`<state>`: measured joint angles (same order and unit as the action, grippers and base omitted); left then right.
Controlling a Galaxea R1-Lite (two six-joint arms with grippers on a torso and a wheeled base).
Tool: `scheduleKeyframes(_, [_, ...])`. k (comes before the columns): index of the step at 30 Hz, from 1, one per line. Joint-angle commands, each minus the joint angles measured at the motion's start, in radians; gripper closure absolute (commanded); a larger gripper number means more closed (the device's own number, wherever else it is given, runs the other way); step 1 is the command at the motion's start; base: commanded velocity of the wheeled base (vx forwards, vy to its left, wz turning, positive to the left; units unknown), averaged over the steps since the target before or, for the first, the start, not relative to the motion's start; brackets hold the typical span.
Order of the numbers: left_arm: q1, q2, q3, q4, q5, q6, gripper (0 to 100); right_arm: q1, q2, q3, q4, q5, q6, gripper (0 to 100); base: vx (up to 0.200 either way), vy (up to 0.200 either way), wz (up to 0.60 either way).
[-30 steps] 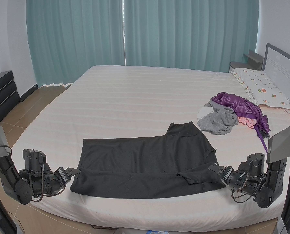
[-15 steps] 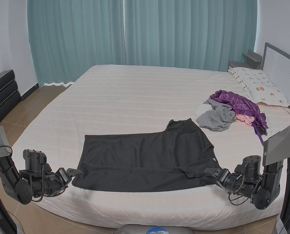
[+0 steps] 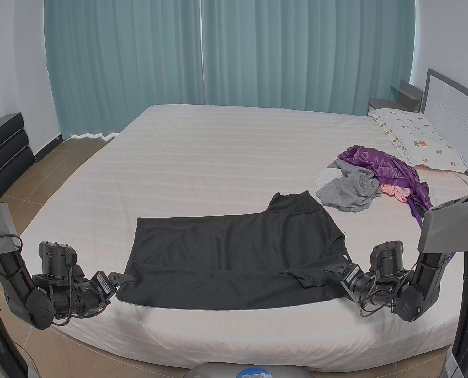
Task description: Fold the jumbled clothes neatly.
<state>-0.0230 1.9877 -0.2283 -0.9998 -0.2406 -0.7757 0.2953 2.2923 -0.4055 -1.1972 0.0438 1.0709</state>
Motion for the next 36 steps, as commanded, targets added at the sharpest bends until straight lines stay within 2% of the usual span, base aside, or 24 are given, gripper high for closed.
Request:
scheduleKeyframes(1, [-0.002,0.005,-0.009,0.0,0.001,-0.014,0,0.015,0.01,-0.093,0.056,-0.055,0.018,0,0.0,0.0,0.0])
scheduleKeyframes(3, [0.0,0.005,-0.009,0.0,0.001,-0.014,0,0.016,0.029,-0.118,0.057,-0.081,0.017,0,0.0,0.0,0.0])
scheduleKeyframes(12, [0.0,0.014,-0.011,0.0,0.001,-0.013,0,0.016,0.044,-0.139,0.074,-0.093,0.014,0,0.0,0.0,0.0])
scheduleKeyframes(19, [0.006,0.014,-0.017,-0.002,0.001,-0.014,0,0.031,0.084,-0.182,0.108,-0.17,-0.006,0,0.0,0.0,0.0])
scheduleKeyframes(26, [0.008,0.014,-0.019,-0.002,0.001,-0.014,0,0.021,0.09,-0.216,0.134,-0.173,-0.006,0,0.0,0.0,0.0])
scheduleKeyframes(27, [0.008,0.014,-0.019,-0.002,0.001,-0.014,0,0.021,0.088,-0.219,0.143,-0.173,-0.006,100,0.0,0.0,0.0])
scheduleKeyframes(36, [0.008,0.014,-0.019,-0.002,0.001,-0.014,0,0.013,0.024,-0.194,0.165,-0.163,-0.005,100,0.0,0.0,0.0])
